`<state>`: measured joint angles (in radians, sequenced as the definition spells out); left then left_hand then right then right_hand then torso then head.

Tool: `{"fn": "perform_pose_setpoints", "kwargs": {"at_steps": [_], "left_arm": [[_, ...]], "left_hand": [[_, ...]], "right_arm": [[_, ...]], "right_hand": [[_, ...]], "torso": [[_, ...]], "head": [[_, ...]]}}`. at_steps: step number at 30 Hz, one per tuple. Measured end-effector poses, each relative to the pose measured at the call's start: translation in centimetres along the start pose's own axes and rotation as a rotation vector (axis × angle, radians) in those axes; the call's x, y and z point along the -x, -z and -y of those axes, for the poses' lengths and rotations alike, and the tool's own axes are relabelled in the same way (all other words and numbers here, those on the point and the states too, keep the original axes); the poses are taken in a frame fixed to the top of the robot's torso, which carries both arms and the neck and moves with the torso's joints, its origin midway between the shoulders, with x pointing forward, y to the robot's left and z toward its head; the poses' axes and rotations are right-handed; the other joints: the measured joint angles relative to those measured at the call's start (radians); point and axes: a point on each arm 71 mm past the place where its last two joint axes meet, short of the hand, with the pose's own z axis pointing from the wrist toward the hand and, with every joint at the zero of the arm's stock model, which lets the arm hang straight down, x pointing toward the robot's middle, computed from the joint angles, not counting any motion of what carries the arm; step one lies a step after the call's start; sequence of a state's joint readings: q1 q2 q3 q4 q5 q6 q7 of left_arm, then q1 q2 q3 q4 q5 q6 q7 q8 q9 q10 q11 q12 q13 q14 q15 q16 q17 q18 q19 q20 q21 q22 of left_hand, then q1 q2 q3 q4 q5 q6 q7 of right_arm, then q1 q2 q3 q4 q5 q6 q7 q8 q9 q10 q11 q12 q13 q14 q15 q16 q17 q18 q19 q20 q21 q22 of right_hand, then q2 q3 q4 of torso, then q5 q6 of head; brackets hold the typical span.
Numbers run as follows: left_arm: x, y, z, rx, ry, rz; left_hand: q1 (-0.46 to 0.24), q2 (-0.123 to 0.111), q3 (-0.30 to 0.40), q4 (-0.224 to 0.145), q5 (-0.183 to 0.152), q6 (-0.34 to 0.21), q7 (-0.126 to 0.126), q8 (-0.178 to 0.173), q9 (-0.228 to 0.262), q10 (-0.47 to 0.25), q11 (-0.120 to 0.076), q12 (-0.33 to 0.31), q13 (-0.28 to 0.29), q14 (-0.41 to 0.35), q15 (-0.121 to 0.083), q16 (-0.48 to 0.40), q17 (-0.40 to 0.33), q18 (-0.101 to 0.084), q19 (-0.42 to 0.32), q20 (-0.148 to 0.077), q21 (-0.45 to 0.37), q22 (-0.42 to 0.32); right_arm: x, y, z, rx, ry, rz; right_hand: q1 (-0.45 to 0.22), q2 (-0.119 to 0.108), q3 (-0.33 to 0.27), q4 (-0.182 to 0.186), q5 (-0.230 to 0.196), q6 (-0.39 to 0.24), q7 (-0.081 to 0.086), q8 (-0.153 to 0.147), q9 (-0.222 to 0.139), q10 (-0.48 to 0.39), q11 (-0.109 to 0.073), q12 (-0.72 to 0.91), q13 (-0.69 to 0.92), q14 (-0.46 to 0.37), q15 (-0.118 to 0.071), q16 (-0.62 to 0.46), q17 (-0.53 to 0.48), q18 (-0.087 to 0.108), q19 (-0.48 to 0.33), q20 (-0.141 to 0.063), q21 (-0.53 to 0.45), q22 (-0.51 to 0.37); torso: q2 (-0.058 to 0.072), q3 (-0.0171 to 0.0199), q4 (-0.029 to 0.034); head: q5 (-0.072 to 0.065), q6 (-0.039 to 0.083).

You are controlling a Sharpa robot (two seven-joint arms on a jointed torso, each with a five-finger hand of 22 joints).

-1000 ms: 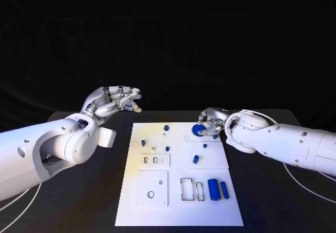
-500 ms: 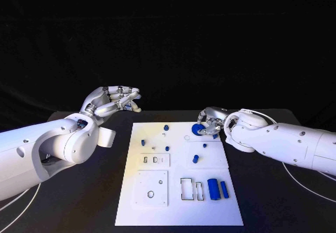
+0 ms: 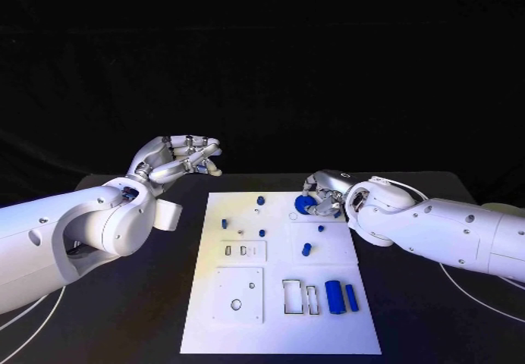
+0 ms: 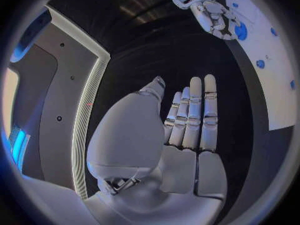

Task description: Assemble the parts on the task board

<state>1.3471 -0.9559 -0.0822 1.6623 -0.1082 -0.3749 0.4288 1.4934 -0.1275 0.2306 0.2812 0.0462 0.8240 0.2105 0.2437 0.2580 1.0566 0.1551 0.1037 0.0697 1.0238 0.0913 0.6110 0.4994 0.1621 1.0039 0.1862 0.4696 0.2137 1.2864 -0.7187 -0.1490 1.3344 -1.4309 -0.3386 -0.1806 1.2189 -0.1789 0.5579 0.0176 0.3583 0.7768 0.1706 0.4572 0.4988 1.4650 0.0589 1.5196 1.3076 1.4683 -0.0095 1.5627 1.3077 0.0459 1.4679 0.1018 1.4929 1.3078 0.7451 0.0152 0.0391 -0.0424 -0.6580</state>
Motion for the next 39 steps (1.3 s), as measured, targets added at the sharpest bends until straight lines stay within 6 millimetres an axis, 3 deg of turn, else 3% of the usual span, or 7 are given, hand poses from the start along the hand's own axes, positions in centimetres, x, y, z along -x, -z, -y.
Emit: {"fn": "perform_pose_setpoints", "kwargs": {"at_steps": [10,21,39], "left_arm": [[0.1,-0.1,0.0,0.001,-0.002,0.003],[-0.1,-0.2,-0.1,0.001,0.000,-0.001],[-0.6,-0.7,-0.2,0.001,0.005,-0.011]], "left_hand": [[0.000,0.000,0.000,0.000,0.000,0.000,0.000,0.000,0.000,-0.002,0.002,0.000,0.000,0.000,0.000,0.000,0.001,0.000,0.000,0.000,0.000,0.000],[0.000,0.000,0.000,0.000,0.000,0.000,0.000,0.000,0.000,-0.002,0.002,0.000,0.000,0.000,0.000,0.000,0.001,0.000,0.000,0.000,0.000,0.000],[0.000,0.000,0.000,0.000,0.000,0.000,0.000,0.000,0.000,-0.002,0.002,0.000,0.000,0.000,0.000,0.000,0.002,0.000,0.000,0.000,0.000,0.000]], "right_arm": [[1.0,0.1,-3.8,0.101,0.045,0.090],[0.3,-0.6,-8.8,0.200,0.057,0.099],[-1.9,-1.9,-10.8,0.212,0.088,0.074]], "right_hand": [[-0.004,0.004,0.000,0.000,-0.001,0.000,0.000,0.000,0.000,0.000,0.000,0.006,0.000,-0.004,-0.004,0.000,0.000,0.000,-0.004,-0.004,0.000,0.000],[-0.015,0.004,0.000,0.000,-0.007,0.000,0.000,0.000,0.000,0.000,0.000,0.006,0.000,-0.004,-0.003,0.000,0.000,0.000,0.000,-0.007,0.000,0.000],[-0.022,-0.003,-0.001,0.000,-0.016,0.006,0.005,0.000,0.000,0.000,0.000,0.006,0.000,-0.004,-0.003,0.000,0.000,0.000,0.000,-0.007,0.000,0.000]], "torso": [[0.000,-0.0022,0.0012],[0.001,-0.0019,0.0017],[0.004,-0.0010,-0.0009]], "head": [[0.004,0.004],[0.013,0.004],[0.014,-0.003]]}}
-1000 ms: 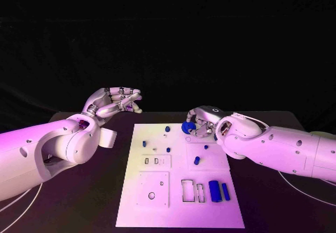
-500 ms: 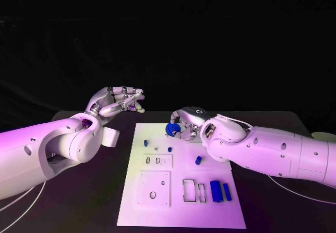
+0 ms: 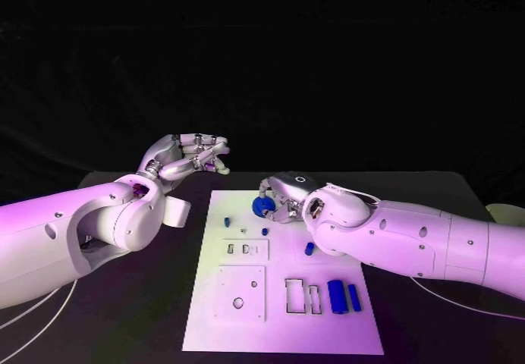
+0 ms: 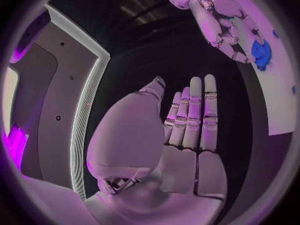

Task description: Assemble the parts on the task board

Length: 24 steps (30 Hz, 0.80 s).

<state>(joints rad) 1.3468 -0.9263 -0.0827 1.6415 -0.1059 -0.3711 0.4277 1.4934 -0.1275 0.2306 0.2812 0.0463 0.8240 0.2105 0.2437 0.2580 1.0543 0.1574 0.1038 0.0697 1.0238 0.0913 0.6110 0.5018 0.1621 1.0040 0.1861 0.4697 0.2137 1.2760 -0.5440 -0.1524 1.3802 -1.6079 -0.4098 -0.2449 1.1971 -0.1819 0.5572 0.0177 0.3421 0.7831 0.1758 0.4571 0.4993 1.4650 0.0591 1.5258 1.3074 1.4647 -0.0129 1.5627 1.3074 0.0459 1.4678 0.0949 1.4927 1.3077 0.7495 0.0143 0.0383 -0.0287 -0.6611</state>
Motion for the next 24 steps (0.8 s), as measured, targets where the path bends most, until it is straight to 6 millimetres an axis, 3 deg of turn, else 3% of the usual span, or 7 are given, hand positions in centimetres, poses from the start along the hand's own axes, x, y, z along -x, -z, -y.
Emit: {"fn": "perform_pose_setpoints", "kwargs": {"at_steps": [24], "left_arm": [[0.0,0.0,0.0,0.001,0.002,0.000]], "left_hand": [[0.000,0.000,0.000,0.000,0.000,0.000,0.000,0.000,0.000,0.000,0.000,0.000,0.000,0.000,0.000,0.000,0.000,0.000,0.000,0.000,0.000,0.000]], "right_arm": [[-1.1,-1.0,-0.4,-0.006,0.021,-0.007]], "right_hand": [[-0.006,-0.007,0.003,0.003,-0.015,0.005,-0.005,-0.010,-0.006,0.000,0.000,-0.004,0.001,0.000,0.000,0.000,0.000,0.000,0.000,0.000,0.000,0.000]], "torso": [[-0.002,0.0024,-0.0010]], "head": [[0.003,-0.011]]}}
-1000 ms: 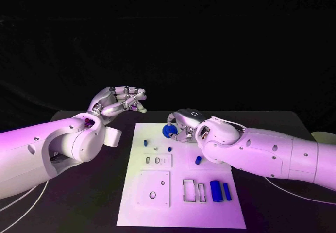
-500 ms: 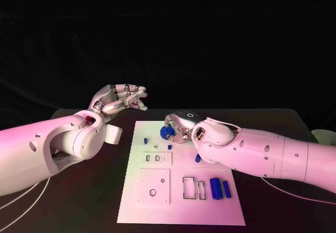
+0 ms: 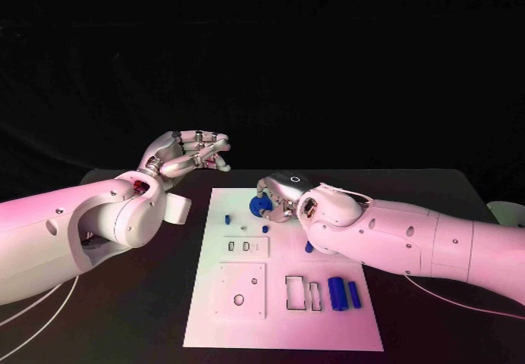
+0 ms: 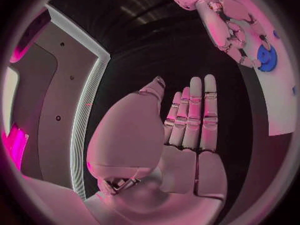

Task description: Assemble the parts on the task board

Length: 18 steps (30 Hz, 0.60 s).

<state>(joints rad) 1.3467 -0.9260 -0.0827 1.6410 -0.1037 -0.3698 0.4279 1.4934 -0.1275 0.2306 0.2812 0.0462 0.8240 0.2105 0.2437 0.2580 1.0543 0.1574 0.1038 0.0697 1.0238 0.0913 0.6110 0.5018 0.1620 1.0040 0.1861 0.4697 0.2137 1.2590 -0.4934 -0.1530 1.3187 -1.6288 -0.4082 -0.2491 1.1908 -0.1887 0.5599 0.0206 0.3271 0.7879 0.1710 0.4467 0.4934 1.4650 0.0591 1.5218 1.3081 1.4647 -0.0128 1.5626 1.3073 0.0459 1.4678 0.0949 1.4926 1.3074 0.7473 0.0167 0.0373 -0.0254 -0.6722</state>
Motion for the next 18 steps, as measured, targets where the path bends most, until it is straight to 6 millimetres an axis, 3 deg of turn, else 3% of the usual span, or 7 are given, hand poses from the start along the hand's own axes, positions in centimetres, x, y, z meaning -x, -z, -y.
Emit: {"fn": "perform_pose_setpoints", "kwargs": {"at_steps": [18], "left_arm": [[0.05,0.03,0.01,0.000,0.000,0.001]], "left_hand": [[0.000,0.000,0.000,0.000,0.000,0.000,0.000,0.000,0.000,0.000,0.000,0.000,0.000,0.000,0.000,0.000,0.000,0.000,0.000,0.000,0.000,0.000]], "right_arm": [[-0.46,-0.34,-0.07,-0.005,0.002,-0.005]], "right_hand": [[-0.012,-0.004,0.000,0.000,-0.060,0.011,-0.013,-0.028,-0.004,0.000,0.000,-0.011,0.000,0.000,0.000,0.000,0.001,0.000,0.000,0.000,-0.005,0.001]], "torso": [[-0.001,-0.0003,-0.0010]], "head": [[0.002,-0.007]]}}
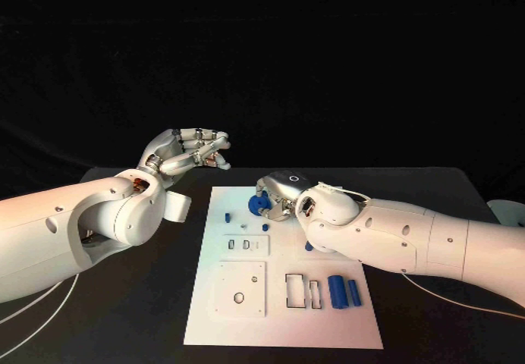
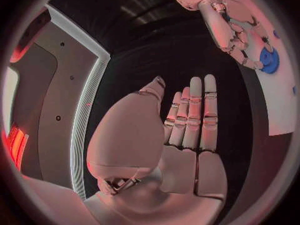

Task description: Assemble the parts on the task board

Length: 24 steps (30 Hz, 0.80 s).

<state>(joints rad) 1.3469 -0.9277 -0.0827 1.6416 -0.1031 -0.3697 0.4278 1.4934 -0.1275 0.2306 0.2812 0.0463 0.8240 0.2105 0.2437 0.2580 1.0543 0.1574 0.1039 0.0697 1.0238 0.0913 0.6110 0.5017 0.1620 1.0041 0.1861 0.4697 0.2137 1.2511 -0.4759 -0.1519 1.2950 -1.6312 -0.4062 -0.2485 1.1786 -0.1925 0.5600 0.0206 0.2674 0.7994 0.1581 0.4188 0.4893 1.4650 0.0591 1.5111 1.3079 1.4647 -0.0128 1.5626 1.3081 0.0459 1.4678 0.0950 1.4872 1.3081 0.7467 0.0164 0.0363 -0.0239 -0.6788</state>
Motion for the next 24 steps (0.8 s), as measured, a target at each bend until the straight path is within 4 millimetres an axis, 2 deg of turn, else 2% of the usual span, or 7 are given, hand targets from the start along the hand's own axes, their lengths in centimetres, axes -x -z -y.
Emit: {"fn": "perform_pose_setpoints", "kwargs": {"at_steps": [3,8,11,19,24], "left_arm": [[0.00,0.00,0.00,0.000,0.000,0.000],[0.00,0.01,0.00,0.000,0.000,0.000],[0.02,-0.01,-0.01,0.001,0.000,0.001],[0.03,-0.09,-0.05,0.001,-0.001,0.002],[0.09,-0.09,-0.07,0.002,-0.001,0.003]], "left_hand": [[0.000,0.000,0.000,0.000,0.000,0.000,0.000,0.000,0.000,0.000,0.000,0.000,0.000,0.000,0.000,0.000,0.000,0.000,0.000,0.000,0.000,0.000],[0.000,0.000,0.000,0.000,0.000,0.000,0.000,0.000,0.001,0.000,0.000,0.000,0.000,0.000,0.000,0.000,0.002,0.000,0.000,0.000,0.000,0.000],[0.000,0.000,0.000,0.000,0.000,0.000,0.000,0.000,0.001,0.000,0.000,0.000,0.000,0.000,0.000,0.000,0.002,0.000,0.000,0.000,0.000,0.000],[0.000,0.000,0.000,0.000,0.000,0.000,0.000,0.000,0.001,0.000,0.000,0.000,0.000,0.000,0.000,0.000,0.002,0.000,0.000,0.000,0.000,0.000],[0.000,0.000,0.000,0.000,0.000,0.000,0.000,0.000,0.001,0.000,0.000,0.000,0.000,0.000,0.000,0.000,0.002,0.000,0.000,0.000,0.000,0.000]], "right_arm": [[-0.01,-0.03,0.00,0.000,0.000,0.000],[-0.24,0.01,-0.06,0.000,0.000,-0.007],[-0.30,0.00,-0.06,0.000,0.001,-0.012],[-0.46,0.01,0.12,-0.004,0.007,-0.034],[-0.54,0.02,0.27,-0.009,0.011,-0.049]], "right_hand": [[-0.006,-0.006,0.000,0.000,-0.029,0.006,-0.006,-0.019,-0.005,0.002,0.002,-0.007,0.000,0.000,0.000,0.000,0.000,0.000,0.000,0.000,-0.004,0.000],[-0.025,-0.001,-0.008,0.009,-0.062,-0.039,0.010,-0.061,-0.018,0.003,0.015,-0.017,0.000,0.001,0.013,0.000,0.000,0.000,-0.001,0.006,-0.010,0.000],[-0.031,-0.007,-0.022,0.017,-0.078,-0.051,0.015,-0.077,-0.021,0.000,0.018,-0.027,0.000,0.004,0.018,0.000,0.000,0.000,-0.002,0.013,-0.013,0.000],[-0.054,-0.017,-0.050,0.044,-0.084,-0.051,0.015,-0.089,-0.022,0.003,0.021,-0.026,0.000,0.000,0.022,0.000,0.000,0.000,-0.002,0.020,-0.014,0.000],[-0.058,-0.013,-0.054,0.049,-0.084,-0.051,0.015,-0.090,-0.019,0.003,0.021,-0.027,0.000,0.000,0.022,0.000,0.000,0.000,-0.002,0.020,-0.014,0.000]], "torso": [[0.000,0.0000,-0.0002],[0.000,-0.0003,-0.0002],[0.000,-0.0007,-0.0003],[0.000,-0.0012,-0.0006],[0.000,-0.0007,-0.0002]], "head": [[0.000,0.000],[-0.002,0.001],[-0.004,0.001],[-0.007,0.001],[-0.008,0.002]]}}
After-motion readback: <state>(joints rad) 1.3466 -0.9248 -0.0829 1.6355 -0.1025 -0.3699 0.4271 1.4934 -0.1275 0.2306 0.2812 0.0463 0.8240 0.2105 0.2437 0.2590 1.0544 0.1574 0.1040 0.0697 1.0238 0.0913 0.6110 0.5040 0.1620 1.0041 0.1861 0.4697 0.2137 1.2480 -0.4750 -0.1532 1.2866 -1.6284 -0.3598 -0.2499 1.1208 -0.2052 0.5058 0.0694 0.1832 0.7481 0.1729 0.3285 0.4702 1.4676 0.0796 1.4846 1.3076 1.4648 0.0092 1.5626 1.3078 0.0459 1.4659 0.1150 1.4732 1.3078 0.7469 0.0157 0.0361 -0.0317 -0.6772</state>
